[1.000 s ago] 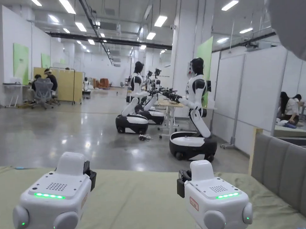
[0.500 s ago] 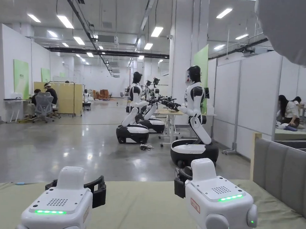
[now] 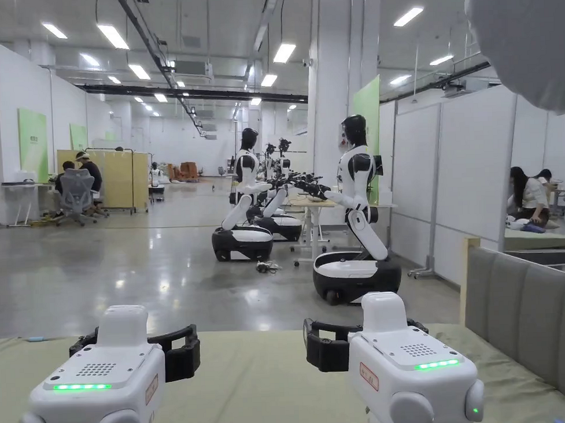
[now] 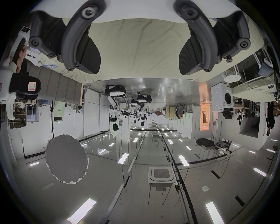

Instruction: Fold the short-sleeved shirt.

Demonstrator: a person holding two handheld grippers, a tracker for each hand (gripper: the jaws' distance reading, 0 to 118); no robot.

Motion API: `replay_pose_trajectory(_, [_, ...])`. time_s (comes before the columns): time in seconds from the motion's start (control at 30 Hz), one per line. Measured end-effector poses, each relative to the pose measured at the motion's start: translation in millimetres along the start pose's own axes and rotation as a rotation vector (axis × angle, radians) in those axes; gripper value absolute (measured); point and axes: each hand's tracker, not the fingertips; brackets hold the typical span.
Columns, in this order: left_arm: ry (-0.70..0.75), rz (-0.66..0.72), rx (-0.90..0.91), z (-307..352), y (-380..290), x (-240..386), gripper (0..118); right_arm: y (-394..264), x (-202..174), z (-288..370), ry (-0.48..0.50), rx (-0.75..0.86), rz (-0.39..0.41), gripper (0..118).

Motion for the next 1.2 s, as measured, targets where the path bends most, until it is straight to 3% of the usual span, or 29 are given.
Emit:
replay_pose_trajectory(0.1, [0.012, -0.006, 0.005, 1.4, -0.9, 3.7, 104, 2.1, -0.2, -0.7, -0.012, -0.006, -0.011, 118])
replay_pose_trajectory(0.2, [0.016, -0.001, 0.022, 1.9, -0.5, 3.4, 104, 2.3, -8.9, -5.4, -0.086, -0.042, 0.040, 118])
replay_pose_trajectory(0.33, [0.011, 0.003, 0.012, -3.6, 0.0, 2.7, 104, 8.0, -14.8, -4.0, -0.020, -0.103, 0.017, 118])
replay_pose_trajectory(0.5, [0.012, -0.010, 0.005, -5.6, -3.9, 2.3, 104, 2.1, -24.8, -4.6, -0.081, -0.123, 0.061, 118])
replay_pose_trajectory(0.63, [0.022, 0.002, -0.005, -4.6, -5.0, 0.6, 104, 5.1, -35.1, 10.7, -0.060, -0.135, 0.077, 118])
replay_pose_trajectory(0.83, [0.030, 0.009, -0.015, -5.3, -6.4, -2.5, 104, 10.4, -37.3, 5.4, -0.072, -0.162, 0.054, 118])
replay_pose_trajectory(0.97, [0.034, 0.014, -0.013, -8.0, -5.7, -6.9, 104, 13.8, -28.1, 3.1, 0.001, -0.158, -0.062, 118])
replay_pose_trajectory(1.13, [0.043, 0.022, -0.002, -6.2, -5.1, -8.8, 104, 9.6, -27.5, 2.2, -0.064, -0.129, -0.050, 118])
replay_pose_trajectory(1.17, [0.045, 0.023, -0.001, -8.4, -6.5, -10.3, 104, 9.6, -26.2, 3.1, -0.104, -0.118, -0.074, 118])
replay_pose_trajectory(1.2, [0.047, 0.024, 0.000, -9.4, -6.9, -11.0, 104, 11.3, -22.2, 3.7, -0.082, -0.130, -0.098, 118])
